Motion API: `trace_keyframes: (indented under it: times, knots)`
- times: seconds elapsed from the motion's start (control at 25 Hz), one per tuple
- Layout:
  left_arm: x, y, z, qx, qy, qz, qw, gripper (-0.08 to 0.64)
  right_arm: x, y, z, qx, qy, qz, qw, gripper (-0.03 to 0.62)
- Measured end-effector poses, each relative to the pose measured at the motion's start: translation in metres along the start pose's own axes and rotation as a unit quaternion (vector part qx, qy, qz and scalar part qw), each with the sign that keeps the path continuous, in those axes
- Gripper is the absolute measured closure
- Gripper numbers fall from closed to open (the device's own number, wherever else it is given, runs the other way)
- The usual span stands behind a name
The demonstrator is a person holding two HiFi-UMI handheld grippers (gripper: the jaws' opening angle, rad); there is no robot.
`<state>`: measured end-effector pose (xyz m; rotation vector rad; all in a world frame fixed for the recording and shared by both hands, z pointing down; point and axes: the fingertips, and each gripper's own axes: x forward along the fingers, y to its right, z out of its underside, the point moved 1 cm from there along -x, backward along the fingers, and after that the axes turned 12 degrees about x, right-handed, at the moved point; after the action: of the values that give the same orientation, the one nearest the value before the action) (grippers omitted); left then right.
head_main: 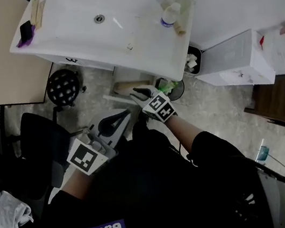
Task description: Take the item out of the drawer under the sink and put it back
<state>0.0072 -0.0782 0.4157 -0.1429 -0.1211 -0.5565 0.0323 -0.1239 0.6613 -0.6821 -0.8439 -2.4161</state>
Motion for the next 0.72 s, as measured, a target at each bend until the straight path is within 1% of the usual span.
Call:
trace_keyframes:
  times: [0.16, 0.36, 0.52, 0.72]
  knots:
    - [-0.002, -0.009, 0.004, -0.006, -0.001, -0.011, 0.9999, 0.554, 0.024, 0.016, 0.012, -0.014, -0.038, 0.006, 0.999, 0.511]
    - [-0.009, -0.022, 0.003, -0.003, 0.005, -0.026, 0.9996, 0.554, 0.052, 0.041, 0.041, -0.015, -0.099, 0.024, 0.995, 0.492]
    - [-0.015, -0.031, 0.005, -0.004, 0.0, -0.038, 0.9993, 0.554, 0.073, 0.059, 0.063, -0.037, -0.148, 0.03, 0.988, 0.483]
    - [-0.025, -0.039, 0.017, -0.012, -0.013, -0.049, 0.9986, 0.554, 0.104, 0.078, 0.089, -0.069, -0.204, 0.041, 0.976, 0.468]
